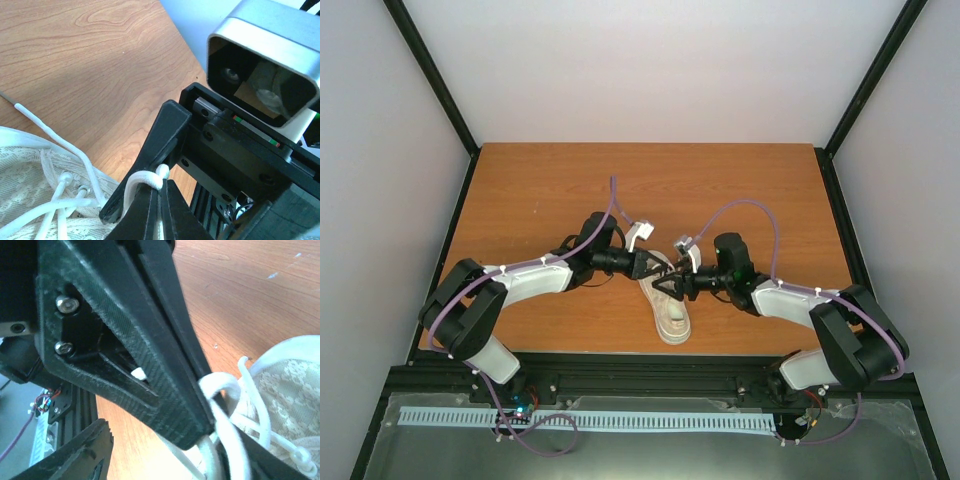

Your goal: Tie the shoes

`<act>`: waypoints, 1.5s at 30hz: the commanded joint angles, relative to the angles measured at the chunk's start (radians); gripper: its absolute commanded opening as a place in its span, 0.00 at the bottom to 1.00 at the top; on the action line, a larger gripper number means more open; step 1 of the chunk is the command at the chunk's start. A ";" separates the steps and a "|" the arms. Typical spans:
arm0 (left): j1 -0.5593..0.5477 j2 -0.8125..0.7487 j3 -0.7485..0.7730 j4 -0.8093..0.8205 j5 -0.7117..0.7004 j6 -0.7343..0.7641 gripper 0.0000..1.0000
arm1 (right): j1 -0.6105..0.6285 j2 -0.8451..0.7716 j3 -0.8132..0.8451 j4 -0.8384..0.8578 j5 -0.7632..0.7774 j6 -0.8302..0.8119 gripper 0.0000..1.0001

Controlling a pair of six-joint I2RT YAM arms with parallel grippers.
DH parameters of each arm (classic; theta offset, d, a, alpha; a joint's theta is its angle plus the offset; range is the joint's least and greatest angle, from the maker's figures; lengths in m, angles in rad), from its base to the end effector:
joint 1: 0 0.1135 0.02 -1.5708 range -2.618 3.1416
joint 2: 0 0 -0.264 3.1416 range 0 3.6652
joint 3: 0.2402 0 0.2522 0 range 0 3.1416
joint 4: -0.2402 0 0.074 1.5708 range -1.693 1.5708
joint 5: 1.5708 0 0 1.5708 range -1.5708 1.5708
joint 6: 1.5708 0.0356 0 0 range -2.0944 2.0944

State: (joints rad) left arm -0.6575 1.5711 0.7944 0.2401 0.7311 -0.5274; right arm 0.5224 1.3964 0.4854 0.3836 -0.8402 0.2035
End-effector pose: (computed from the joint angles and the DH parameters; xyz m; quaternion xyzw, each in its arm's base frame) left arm 0.2413 -0.2164 0.1972 0.2291 0.7986 -0.5156 0.2095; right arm 0.2088 0.1508 0.1675 -0.3264 0.7493 0.4921 0.2998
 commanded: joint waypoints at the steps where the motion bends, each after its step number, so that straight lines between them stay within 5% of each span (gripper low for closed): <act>1: 0.008 0.004 0.041 -0.008 0.020 0.019 0.01 | 0.001 -0.010 0.017 -0.002 0.028 -0.013 0.52; 12: 0.008 0.004 0.039 -0.034 -0.006 0.056 0.01 | -0.002 -0.045 -0.016 0.050 0.098 0.041 0.04; 15: 0.008 0.001 0.031 -0.033 -0.038 0.080 0.02 | -0.004 -0.048 -0.021 0.057 0.099 0.067 0.03; 21: 0.007 -0.138 -0.114 0.110 -0.316 0.114 0.54 | -0.006 -0.059 -0.027 0.073 0.069 0.215 0.03; 23: 0.006 -0.199 -0.158 0.154 -0.364 0.137 0.59 | -0.005 -0.079 -0.040 0.084 0.071 0.274 0.03; 35: -0.116 -0.182 -0.238 0.324 -0.295 0.170 0.43 | -0.007 -0.180 -0.062 0.078 0.170 0.554 0.03; 45: -0.139 -0.089 -0.213 0.419 -0.244 0.127 0.34 | -0.007 -0.211 -0.058 0.061 0.189 0.595 0.03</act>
State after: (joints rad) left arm -0.7830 1.4605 0.5587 0.5625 0.4484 -0.3916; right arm 0.5175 1.2140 0.4221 0.4015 -0.6544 0.7624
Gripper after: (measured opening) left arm 0.347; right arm 0.035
